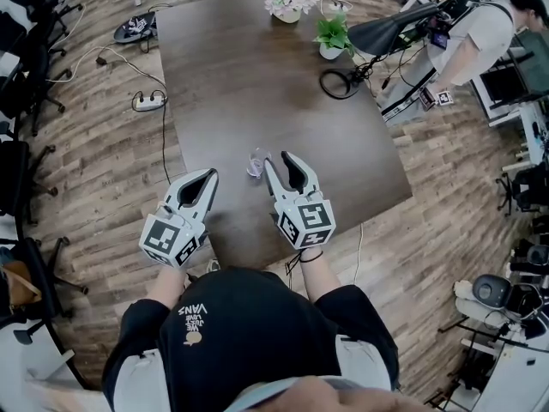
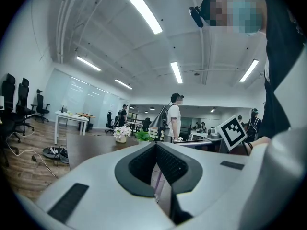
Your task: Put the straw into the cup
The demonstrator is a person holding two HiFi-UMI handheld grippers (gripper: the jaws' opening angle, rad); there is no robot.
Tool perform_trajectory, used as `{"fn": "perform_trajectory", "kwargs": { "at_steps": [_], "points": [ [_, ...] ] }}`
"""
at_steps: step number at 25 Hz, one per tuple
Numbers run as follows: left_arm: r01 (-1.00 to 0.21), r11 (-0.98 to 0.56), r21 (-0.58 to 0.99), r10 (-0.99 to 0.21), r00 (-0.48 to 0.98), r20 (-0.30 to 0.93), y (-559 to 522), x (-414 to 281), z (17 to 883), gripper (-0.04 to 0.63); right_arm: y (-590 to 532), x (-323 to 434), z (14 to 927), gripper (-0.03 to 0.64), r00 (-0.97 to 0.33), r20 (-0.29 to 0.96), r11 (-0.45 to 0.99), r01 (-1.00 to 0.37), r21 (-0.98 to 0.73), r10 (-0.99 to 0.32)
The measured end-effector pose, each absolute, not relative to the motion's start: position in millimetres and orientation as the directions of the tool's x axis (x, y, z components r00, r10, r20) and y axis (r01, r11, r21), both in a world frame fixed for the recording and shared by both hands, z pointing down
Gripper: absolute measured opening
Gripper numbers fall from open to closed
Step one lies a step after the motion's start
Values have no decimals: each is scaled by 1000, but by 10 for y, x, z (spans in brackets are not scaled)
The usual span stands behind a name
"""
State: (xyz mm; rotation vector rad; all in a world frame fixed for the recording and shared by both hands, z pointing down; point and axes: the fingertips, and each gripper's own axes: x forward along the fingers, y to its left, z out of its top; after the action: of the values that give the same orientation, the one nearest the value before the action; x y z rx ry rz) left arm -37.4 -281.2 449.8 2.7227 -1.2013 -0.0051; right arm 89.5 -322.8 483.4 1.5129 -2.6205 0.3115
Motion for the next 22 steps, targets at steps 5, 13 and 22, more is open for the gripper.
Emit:
{"fn": "perform_trajectory", "kwargs": {
  "at_steps": [5, 13, 22],
  "points": [
    [-724, -673, 149, -725, 686, 58, -2747, -369, 4469, 11, -3108, 909, 4742, 152, -498, 171, 483, -867, -124, -850],
    [-708, -692, 139, -710, 703, 43, -2670, -327, 4401, 11, -2912, 975, 4546, 124, -489, 127, 478, -871, -112, -863],
    [-692, -708, 139, -696, 717, 23, -2517, -320, 4348, 11, -2582, 1047, 4483, 38, -459, 119, 450, -888, -95, -881]
  ]
}}
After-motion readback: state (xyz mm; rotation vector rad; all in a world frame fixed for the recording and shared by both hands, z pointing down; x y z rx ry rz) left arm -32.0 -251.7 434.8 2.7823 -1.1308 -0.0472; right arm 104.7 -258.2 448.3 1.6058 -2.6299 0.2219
